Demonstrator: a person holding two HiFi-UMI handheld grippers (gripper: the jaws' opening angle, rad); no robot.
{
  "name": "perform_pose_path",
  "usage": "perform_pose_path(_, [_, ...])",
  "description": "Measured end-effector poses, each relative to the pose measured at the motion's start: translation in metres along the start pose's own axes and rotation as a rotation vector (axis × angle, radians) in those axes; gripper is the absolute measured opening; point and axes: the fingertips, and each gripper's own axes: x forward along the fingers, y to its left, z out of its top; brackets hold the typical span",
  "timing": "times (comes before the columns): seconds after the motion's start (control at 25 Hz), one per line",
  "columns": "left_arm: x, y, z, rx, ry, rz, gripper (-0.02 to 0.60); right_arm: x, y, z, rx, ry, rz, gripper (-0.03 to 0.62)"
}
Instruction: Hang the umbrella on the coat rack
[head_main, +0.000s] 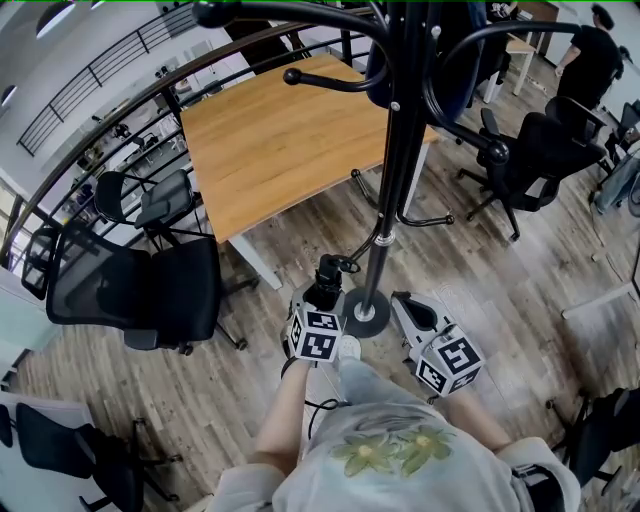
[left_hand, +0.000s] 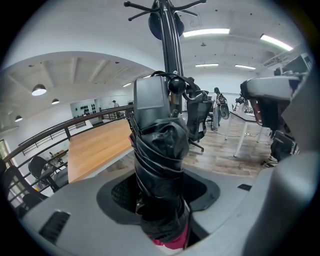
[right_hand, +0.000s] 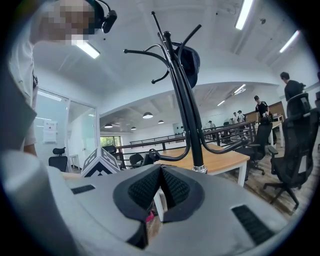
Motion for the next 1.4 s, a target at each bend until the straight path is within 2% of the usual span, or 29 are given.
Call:
perform_pose_path(0.44, [-0.001,-0.003,-0.010,0.008,-0.008,-0.014,0.235,0.004,-0.005,-0.006,0.023,0.004,-0.014,0.004])
perform_pose_path(0.88, [0.000,-0.010,-0.025,0.022,0.025,-0.039,0.235,0.009,-0.005,-0.006,0.030,0.001,-0.018,0.004])
perform_pose_path(1.4, [0.015,-0.011,-0.022,0.035,0.046,-0.052,0.235,0.008,-0.006,-0.008,0.034,0.004,-0.021,0.005])
